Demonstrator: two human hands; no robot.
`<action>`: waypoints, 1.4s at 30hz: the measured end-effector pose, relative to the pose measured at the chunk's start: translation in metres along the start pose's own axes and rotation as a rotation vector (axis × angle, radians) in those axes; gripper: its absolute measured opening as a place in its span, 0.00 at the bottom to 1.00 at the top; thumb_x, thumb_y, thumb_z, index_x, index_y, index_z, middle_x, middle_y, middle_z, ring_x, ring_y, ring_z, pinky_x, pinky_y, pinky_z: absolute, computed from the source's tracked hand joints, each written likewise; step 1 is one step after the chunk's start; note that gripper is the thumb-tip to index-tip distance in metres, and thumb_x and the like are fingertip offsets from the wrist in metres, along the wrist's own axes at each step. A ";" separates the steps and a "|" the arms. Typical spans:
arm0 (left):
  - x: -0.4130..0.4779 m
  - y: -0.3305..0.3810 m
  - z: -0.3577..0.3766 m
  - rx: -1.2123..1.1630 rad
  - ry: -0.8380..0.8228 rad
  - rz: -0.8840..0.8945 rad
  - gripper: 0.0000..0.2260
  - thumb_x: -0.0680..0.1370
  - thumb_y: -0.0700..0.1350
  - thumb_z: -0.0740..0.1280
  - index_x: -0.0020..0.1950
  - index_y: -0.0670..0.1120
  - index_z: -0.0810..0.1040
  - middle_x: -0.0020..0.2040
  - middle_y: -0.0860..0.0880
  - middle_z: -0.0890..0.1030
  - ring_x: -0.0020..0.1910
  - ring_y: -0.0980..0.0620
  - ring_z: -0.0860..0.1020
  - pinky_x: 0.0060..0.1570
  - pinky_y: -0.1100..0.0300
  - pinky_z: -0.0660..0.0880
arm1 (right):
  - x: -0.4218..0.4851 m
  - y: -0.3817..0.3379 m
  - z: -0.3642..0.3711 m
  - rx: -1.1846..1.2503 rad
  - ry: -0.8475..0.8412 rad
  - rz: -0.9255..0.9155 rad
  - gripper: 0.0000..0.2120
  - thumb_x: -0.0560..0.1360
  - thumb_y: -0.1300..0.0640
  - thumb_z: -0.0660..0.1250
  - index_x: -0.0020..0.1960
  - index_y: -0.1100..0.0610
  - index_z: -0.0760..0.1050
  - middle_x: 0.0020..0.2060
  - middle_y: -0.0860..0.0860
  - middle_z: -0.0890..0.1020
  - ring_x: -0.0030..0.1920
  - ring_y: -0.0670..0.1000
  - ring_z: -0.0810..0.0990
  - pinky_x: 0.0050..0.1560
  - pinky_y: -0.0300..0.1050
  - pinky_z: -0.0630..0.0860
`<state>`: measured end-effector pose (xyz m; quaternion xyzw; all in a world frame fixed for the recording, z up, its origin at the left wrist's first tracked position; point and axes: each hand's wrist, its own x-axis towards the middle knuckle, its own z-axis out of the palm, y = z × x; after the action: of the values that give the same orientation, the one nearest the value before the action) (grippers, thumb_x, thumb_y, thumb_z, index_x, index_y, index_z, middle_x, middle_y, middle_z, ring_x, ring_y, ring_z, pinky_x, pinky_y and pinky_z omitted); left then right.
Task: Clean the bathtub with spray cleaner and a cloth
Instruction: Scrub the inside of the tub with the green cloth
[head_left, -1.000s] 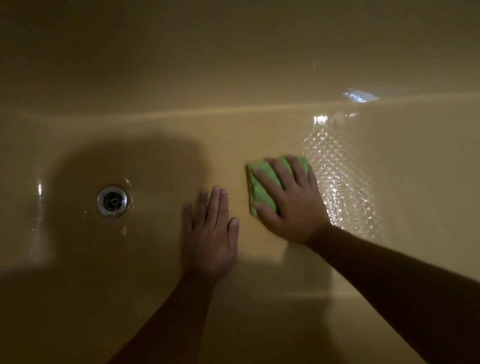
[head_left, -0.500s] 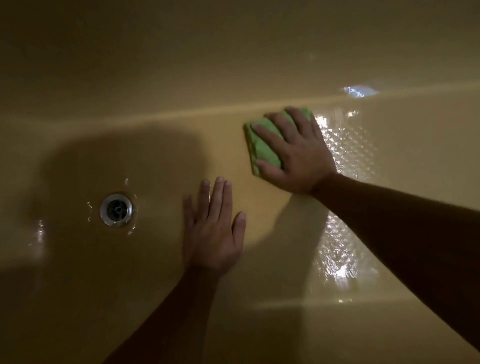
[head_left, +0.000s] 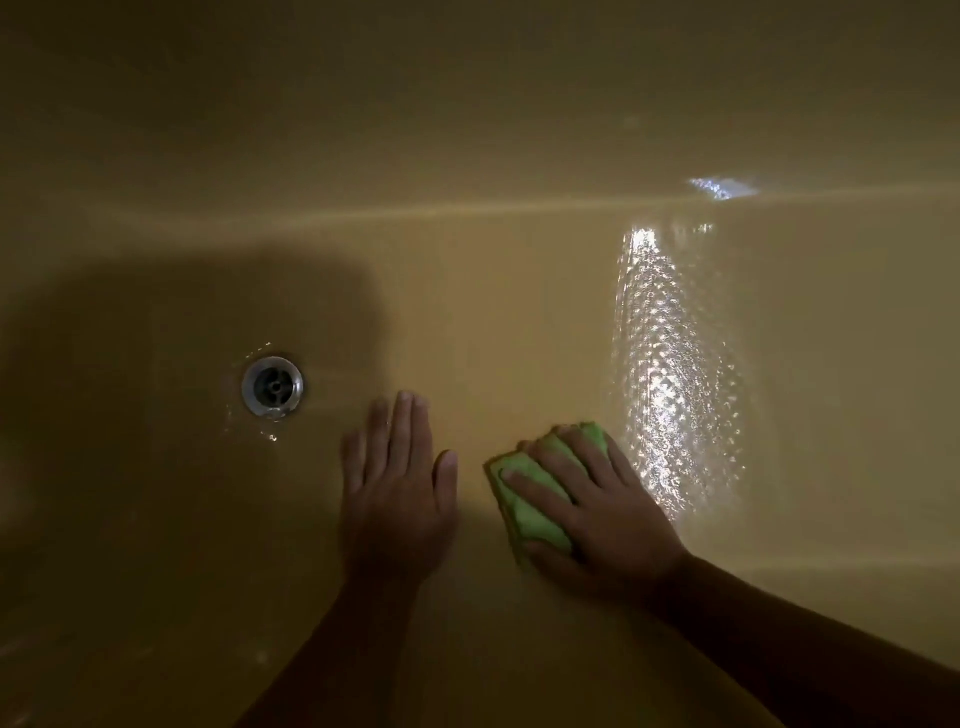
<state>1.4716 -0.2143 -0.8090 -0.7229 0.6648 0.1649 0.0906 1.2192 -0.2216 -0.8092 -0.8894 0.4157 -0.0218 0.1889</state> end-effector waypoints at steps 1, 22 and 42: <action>-0.003 -0.005 0.001 0.013 0.000 0.005 0.31 0.86 0.61 0.43 0.85 0.46 0.48 0.85 0.48 0.49 0.84 0.48 0.43 0.80 0.39 0.50 | 0.002 0.004 -0.001 -0.015 -0.023 -0.070 0.34 0.79 0.31 0.57 0.82 0.44 0.62 0.78 0.53 0.68 0.78 0.64 0.63 0.77 0.69 0.56; 0.019 -0.035 -0.002 0.044 0.053 0.107 0.30 0.86 0.59 0.44 0.85 0.44 0.52 0.85 0.46 0.51 0.84 0.47 0.47 0.80 0.38 0.52 | 0.047 -0.043 0.008 0.024 -0.038 0.097 0.36 0.80 0.32 0.56 0.83 0.45 0.57 0.80 0.54 0.63 0.80 0.65 0.58 0.76 0.73 0.58; 0.028 -0.067 -0.003 0.000 0.148 0.090 0.29 0.86 0.56 0.49 0.84 0.43 0.56 0.84 0.46 0.56 0.84 0.48 0.51 0.80 0.40 0.53 | 0.192 -0.006 -0.007 -0.114 0.145 0.174 0.36 0.80 0.34 0.58 0.83 0.49 0.59 0.80 0.57 0.63 0.79 0.67 0.58 0.76 0.74 0.56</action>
<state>1.5398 -0.2344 -0.8216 -0.7024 0.7016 0.1151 0.0337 1.3482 -0.3639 -0.8235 -0.8554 0.5045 -0.0458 0.1085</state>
